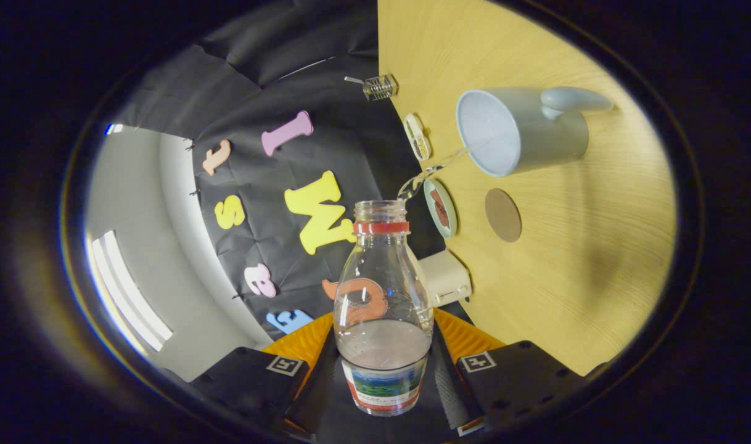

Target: Take the bottle from table, then pour the juice into the cup, finally place the bottle on the coaster

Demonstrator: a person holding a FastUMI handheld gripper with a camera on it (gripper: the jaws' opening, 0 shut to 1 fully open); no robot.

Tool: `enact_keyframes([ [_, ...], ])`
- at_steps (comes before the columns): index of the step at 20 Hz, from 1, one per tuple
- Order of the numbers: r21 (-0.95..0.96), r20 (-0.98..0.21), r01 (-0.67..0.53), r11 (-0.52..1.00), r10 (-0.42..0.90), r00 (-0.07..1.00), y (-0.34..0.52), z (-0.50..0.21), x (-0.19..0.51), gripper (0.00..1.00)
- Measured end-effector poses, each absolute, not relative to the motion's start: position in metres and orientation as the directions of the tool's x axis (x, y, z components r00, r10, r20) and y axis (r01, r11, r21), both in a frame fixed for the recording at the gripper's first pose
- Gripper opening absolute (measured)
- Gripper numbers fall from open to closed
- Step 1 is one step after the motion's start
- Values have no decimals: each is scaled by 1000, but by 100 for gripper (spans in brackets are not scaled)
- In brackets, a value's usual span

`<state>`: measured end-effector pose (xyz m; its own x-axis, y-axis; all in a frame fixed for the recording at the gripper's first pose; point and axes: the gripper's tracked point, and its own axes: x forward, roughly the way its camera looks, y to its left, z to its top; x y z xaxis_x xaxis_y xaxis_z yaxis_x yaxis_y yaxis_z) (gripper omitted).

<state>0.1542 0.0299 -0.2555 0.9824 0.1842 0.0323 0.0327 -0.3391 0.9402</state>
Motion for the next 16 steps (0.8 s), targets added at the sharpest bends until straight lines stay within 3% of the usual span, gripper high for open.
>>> enact_keyframes([
  [16,903,55,28,-428,181,982,25,-241,156,77],
])
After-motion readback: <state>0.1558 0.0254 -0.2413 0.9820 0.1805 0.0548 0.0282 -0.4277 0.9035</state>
